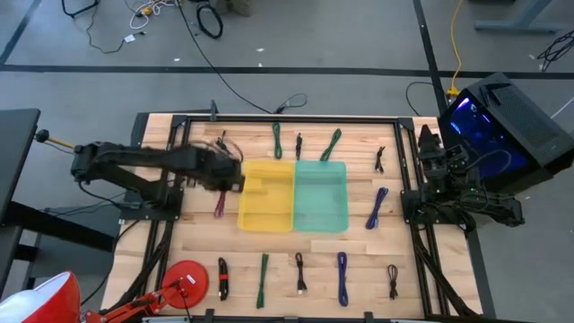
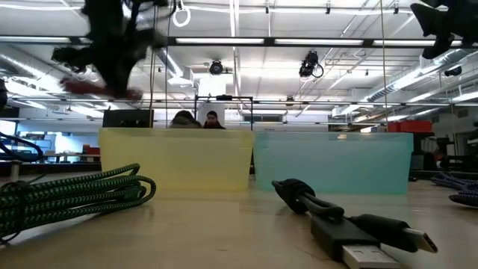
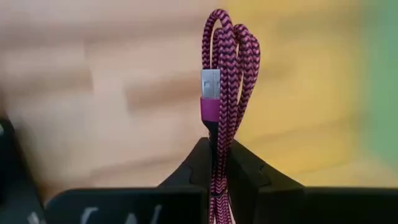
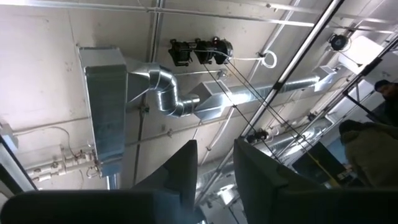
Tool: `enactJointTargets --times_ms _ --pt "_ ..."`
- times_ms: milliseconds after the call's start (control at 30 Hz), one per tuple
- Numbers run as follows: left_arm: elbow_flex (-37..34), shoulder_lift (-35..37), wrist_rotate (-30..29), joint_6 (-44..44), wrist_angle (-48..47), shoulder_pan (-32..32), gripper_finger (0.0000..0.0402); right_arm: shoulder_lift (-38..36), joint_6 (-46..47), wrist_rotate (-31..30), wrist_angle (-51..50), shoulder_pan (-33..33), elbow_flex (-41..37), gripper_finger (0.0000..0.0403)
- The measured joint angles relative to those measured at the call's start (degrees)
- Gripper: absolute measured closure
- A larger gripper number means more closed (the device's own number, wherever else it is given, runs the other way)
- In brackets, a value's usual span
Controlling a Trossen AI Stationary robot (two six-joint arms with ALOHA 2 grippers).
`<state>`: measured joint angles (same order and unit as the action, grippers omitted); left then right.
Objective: Pick & Place USB Port
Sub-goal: Put the red patterned charger cable into the yellow bin
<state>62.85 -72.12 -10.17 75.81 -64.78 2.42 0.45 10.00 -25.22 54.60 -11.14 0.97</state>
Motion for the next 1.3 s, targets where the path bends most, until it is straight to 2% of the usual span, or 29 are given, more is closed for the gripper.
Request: enactJointTargets --times_ms 100,200,400,500,633,800,933,1067,1167,1300 --pt "9.2 0.3 -6.8 -7.7 2.1 0.9 0.0376 0.0 1.1 -1.6 -1.5 0.0 0.0 0.0295" --pt "14.0 0.3 -9.3 -17.2 7.4 2.5 0.0376 0.0 4.7 -2.3 -3.9 0.0 0.0 0.0295" --pt "11.4 0.2 -3.7 -31.1 22.1 6.9 0.0376 0.5 10.4 2.1 -6.8 0.0 0.1 0.0295" --pt "6.0 0.2 3.8 -34.4 33.1 9.4 0.0376 1.8 10.7 7.2 -7.8 0.0 2.5 0.0295" --pt "-2.8 0.2 13.4 -32.4 48.0 11.5 0.0376 5.2 9.0 10.8 -15.5 0.0 9.1 0.0295" --pt "-12.3 0.7 15.8 -20.8 52.8 12.0 0.0376 11.5 3.3 9.4 -24.8 0.0 18.4 0.0295" --pt "-16.7 0.9 15.4 -12.4 55.8 9.3 0.0376 15.9 -3.4 6.3 -27.1 0.0 23.1 0.0295" --pt "-19.3 0.9 12.9 -8.2 56.6 6.8 0.0376 19.4 -7.4 3.2 -27.3 0.0 25.4 0.0295" --pt "-21.7 0.8 8.7 -5.8 56.6 6.4 0.0376 21.5 -8.0 3.2 -27.3 0.0 25.6 0.0295" --pt "-24.4 0.8 6.2 -3.0 58.6 6.8 0.0376 24.3 -7.6 3.2 -27.5 0.0 25.6 0.0295"
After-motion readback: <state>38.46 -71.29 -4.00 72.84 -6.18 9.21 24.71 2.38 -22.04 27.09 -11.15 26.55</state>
